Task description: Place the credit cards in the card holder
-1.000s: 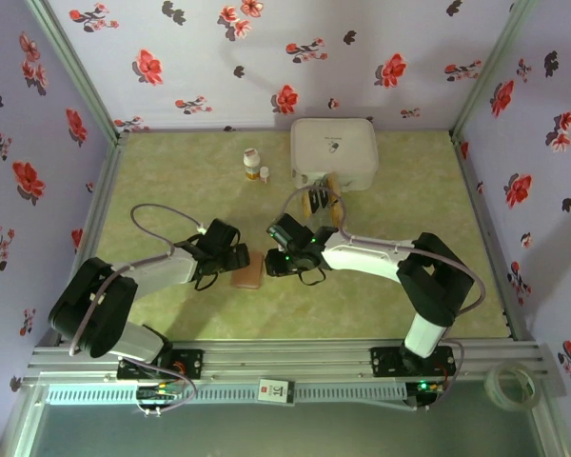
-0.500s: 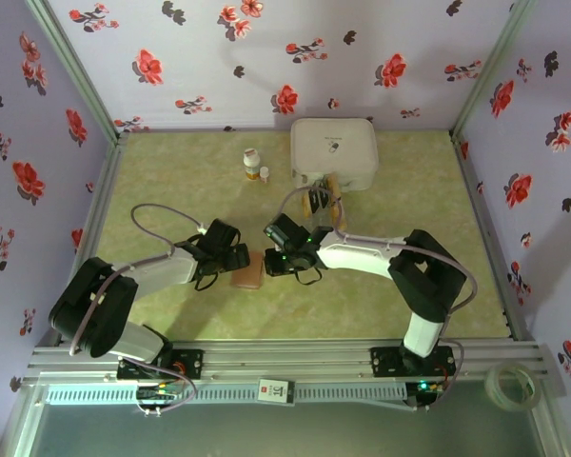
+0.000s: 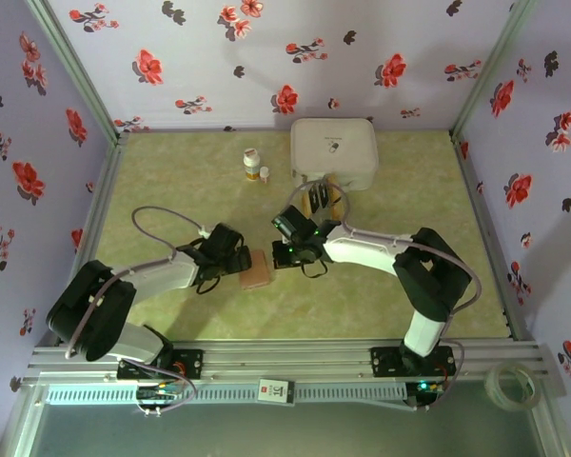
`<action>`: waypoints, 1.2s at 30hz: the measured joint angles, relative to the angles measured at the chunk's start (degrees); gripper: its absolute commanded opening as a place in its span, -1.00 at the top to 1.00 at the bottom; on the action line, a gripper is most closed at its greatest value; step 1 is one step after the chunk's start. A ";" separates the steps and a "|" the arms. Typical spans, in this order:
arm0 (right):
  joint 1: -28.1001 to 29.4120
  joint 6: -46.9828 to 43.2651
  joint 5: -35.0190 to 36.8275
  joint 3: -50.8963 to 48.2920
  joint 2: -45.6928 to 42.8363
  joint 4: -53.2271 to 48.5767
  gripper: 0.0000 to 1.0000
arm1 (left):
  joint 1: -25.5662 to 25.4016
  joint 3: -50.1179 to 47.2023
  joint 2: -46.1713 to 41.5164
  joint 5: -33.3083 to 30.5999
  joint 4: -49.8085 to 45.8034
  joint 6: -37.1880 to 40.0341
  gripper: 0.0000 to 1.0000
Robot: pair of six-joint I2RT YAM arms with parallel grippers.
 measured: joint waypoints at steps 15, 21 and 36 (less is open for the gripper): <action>-1.44 -1.27 -3.72 1.05 0.02 -1.11 1.00 | -2.71 1.16 2.34 -3.80 -0.55 -1.57 -0.89; -0.81 -1.03 -5.44 3.89 1.90 -0.57 1.00 | -2.84 1.16 2.51 -4.11 -0.46 -1.77 -0.89; 1.38 1.14 -7.82 7.21 9.94 4.22 1.00 | -3.10 1.22 2.69 -4.50 -0.33 -1.97 -0.88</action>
